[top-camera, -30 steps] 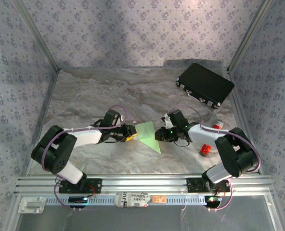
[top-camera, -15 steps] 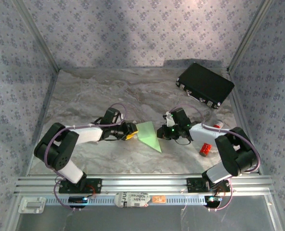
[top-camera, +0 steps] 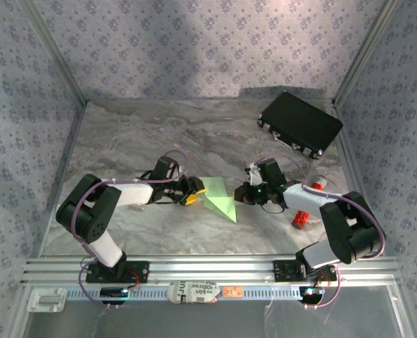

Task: Fold a paper plane with a square sheet of paper (pick it up from the middle)
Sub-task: Fourth fold the wing at the center of the table.

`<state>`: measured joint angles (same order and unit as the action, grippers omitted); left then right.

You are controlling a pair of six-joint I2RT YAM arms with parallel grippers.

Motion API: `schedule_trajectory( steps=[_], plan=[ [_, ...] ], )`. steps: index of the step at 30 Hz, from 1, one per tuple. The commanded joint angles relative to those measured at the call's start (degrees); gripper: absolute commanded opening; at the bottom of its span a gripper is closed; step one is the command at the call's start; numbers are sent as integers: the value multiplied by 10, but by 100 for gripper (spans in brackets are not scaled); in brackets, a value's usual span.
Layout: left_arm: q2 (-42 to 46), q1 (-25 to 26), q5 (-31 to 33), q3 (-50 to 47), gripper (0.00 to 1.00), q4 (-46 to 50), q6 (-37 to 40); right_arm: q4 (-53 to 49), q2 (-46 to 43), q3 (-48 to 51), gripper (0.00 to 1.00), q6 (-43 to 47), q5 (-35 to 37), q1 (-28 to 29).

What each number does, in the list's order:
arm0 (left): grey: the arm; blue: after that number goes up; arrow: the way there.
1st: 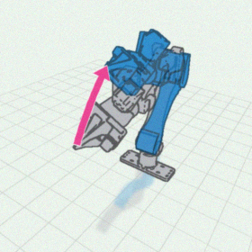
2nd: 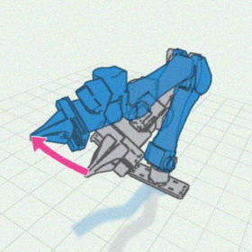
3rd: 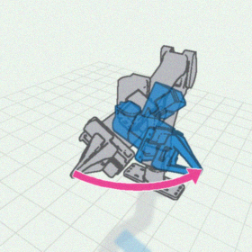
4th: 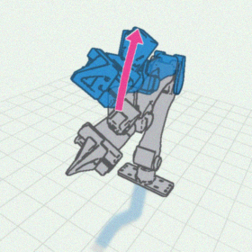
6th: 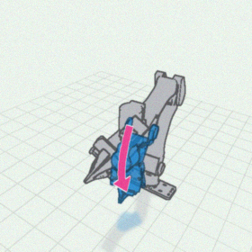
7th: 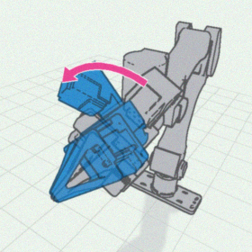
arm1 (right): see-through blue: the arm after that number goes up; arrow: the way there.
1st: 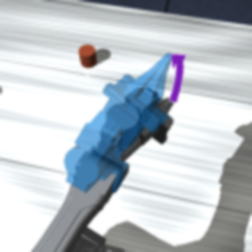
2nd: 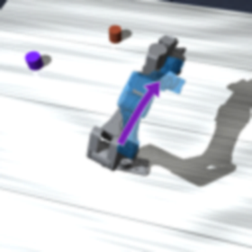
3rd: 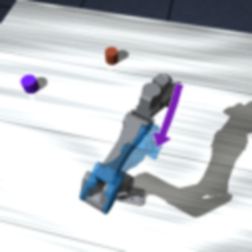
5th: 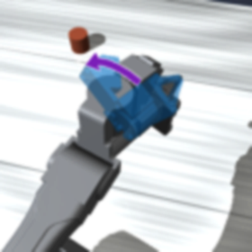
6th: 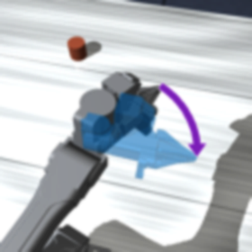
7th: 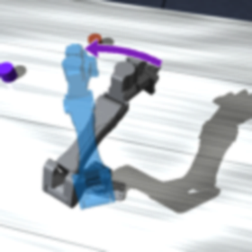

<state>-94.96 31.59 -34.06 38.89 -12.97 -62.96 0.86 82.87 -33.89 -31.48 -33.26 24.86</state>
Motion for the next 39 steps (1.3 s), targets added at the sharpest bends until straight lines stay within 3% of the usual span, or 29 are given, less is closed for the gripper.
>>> schedule_trajectory(
  steps=[1,12,18,21,24,27,32,39],
  plan=[
    [-9,-1,-22,18,57,-31,-11,4,-12,7,7,2,-14,-3],
    [-27,8,-26,31,55,-54,-20,6,-12,9,7,1,-14,-4],
    [-57,20,-36,55,37,-62,-22,6,-12,10,7,0,-11,-4],
    [-61,21,-35,53,24,-76,-32,0,-17,12,13,2,-4,-2],
    [-58,21,-35,51,14,-82,-36,-30,-46,10,28,14,56,15],
    [-51,21,-36,50,13,-84,-38,-71,-96,12,37,28,148,47],
    [-39,21,-37,48,17,-83,-39,-87,-174,35,39,63,277,114],
    [-34,21,-41,52,19,-85,-39,72,-190,117,41,162,463,284]
  ],
)
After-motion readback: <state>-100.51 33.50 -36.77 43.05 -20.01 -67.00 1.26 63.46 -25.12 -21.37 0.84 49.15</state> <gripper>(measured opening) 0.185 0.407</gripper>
